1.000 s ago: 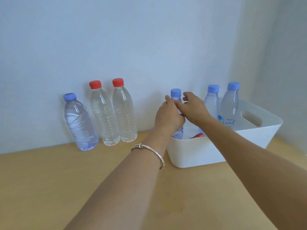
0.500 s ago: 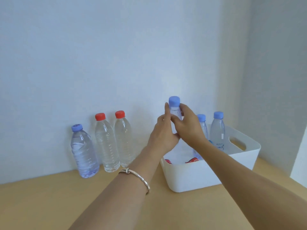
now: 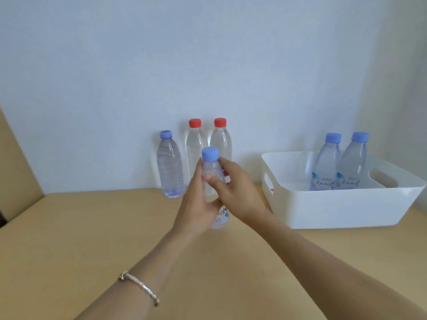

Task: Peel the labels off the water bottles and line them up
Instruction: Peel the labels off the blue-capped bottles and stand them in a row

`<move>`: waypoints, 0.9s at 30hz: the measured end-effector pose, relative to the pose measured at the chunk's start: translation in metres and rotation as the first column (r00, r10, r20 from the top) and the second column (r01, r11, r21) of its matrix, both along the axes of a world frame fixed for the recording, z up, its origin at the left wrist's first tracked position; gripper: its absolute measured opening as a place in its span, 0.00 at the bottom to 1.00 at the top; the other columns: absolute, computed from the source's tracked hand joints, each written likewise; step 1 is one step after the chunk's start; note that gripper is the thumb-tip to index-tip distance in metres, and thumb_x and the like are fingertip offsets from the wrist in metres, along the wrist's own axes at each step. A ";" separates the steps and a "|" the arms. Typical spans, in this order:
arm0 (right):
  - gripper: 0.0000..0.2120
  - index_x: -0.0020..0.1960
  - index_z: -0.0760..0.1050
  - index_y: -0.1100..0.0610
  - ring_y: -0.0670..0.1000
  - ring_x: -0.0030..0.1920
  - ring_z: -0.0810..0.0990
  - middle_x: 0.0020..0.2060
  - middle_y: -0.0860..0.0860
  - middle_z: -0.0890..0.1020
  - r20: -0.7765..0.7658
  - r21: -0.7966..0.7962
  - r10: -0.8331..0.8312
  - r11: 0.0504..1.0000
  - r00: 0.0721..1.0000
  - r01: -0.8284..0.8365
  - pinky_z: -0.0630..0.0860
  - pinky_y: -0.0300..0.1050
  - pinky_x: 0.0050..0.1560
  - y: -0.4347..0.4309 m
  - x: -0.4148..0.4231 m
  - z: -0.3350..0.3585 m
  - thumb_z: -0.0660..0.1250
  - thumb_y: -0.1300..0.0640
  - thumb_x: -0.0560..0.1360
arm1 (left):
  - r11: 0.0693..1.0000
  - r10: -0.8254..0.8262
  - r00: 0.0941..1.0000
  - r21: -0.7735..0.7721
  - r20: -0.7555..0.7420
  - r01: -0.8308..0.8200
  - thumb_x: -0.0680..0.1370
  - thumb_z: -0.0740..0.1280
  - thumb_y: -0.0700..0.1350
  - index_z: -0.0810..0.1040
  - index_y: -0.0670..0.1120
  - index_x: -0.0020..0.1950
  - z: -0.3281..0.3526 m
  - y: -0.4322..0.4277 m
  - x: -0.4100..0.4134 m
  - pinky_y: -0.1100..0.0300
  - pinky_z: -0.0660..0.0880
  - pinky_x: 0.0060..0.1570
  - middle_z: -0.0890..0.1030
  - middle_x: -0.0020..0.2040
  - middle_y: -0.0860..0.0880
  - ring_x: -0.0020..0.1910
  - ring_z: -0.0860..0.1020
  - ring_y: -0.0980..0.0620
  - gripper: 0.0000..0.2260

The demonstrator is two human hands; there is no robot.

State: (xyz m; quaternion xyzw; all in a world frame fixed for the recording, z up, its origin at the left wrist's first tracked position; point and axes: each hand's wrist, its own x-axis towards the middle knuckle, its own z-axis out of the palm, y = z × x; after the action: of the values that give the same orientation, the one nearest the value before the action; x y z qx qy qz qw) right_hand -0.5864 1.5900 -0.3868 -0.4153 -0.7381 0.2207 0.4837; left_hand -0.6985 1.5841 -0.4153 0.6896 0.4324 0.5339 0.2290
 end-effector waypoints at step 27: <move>0.20 0.62 0.72 0.44 0.40 0.56 0.80 0.53 0.39 0.83 -0.193 -0.254 0.171 0.942 0.966 -0.218 0.77 0.36 0.52 0.015 0.005 -0.086 0.69 0.48 0.71 | 0.946 -0.067 0.998 -0.316 0.015 0.068 0.76 0.70 0.44 0.62 0.59 0.73 -0.060 -0.004 -0.034 0.52 0.75 0.62 0.80 0.60 0.62 0.59 0.78 0.64 0.29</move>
State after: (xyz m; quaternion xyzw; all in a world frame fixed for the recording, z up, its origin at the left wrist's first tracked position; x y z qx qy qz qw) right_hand -0.5811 1.6047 -0.4726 -0.3827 -0.6947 0.4014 0.4580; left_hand -0.7330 1.5800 -0.4757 0.6573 0.4879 0.4511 0.3556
